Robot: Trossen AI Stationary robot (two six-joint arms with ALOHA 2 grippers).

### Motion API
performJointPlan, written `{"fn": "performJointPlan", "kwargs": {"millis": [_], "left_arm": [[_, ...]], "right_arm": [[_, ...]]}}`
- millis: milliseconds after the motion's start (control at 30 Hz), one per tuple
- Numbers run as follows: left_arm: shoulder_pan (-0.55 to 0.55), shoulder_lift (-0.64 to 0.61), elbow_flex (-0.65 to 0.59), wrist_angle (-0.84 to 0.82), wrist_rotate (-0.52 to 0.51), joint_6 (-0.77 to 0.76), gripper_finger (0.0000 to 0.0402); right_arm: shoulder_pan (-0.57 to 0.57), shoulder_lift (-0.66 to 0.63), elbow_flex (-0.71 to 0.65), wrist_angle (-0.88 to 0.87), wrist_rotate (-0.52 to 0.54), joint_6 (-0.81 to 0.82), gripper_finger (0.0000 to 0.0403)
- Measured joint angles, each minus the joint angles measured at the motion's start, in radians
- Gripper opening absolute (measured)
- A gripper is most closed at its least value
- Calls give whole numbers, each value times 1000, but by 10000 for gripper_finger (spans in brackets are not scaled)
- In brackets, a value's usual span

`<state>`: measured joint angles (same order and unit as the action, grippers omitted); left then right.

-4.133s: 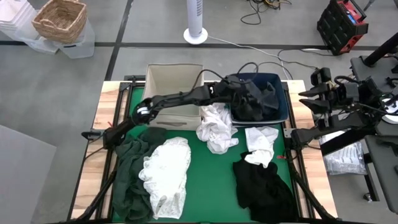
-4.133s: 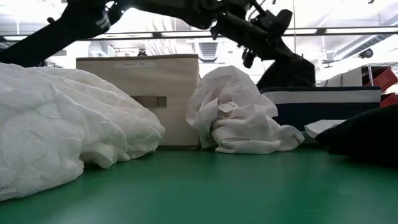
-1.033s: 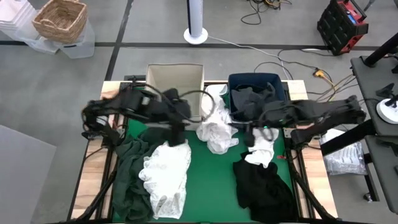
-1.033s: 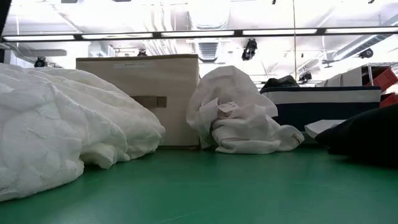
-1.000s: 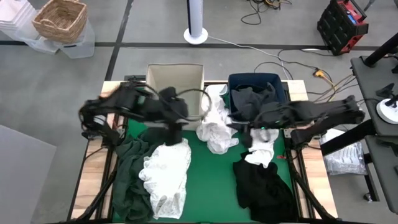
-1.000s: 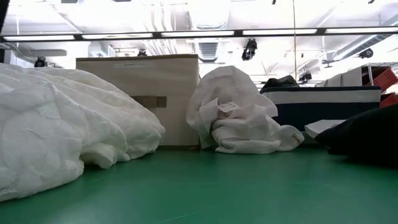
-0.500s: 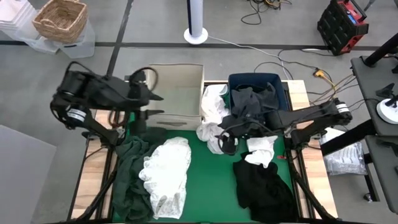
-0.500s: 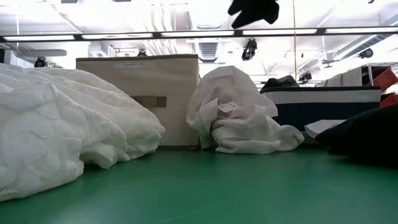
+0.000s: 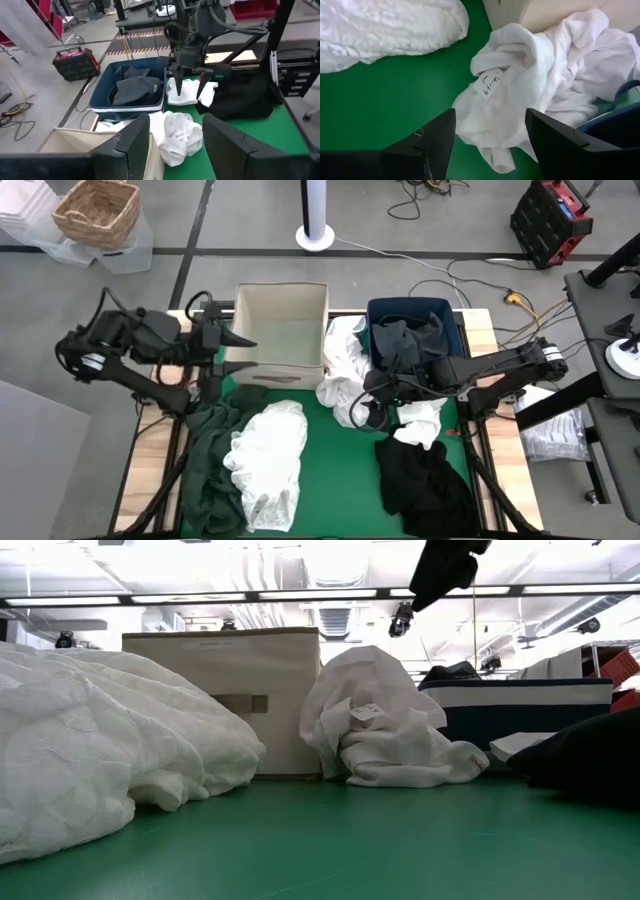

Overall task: Sort clothes
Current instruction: Put the right white shirt into the white laundry bin

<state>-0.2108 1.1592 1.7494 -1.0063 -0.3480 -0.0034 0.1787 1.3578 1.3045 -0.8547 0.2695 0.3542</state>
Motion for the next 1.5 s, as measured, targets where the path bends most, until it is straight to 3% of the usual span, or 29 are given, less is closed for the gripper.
{"fn": "performJointPlan", "kwargs": {"millis": [233, 533, 833, 1200, 1367, 1500], "left_arm": [[-3, -137, -328, 134, 0, -163, 161], [-30, -201, -564, 170, 0, -331, 162], [-33, -202, -613, 328, -5, -297, 162], [-33, -208, -613, 343, -8, -297, 162], [-33, -208, -613, 343, -9, -295, 162], [-33, -208, -613, 342, -15, -294, 162]], "right_arm": [[-2, 0, 0, 12, 0, -25, 237], [-21, 8, 0, 52, 50, -35, 238], [-106, 121, 0, 159, 71, -164, 254], [-193, 283, 0, 165, 33, -152, 241], [-195, 316, 0, 171, 26, -183, 197], [-195, 325, 0, 191, 26, -182, 115]]}}
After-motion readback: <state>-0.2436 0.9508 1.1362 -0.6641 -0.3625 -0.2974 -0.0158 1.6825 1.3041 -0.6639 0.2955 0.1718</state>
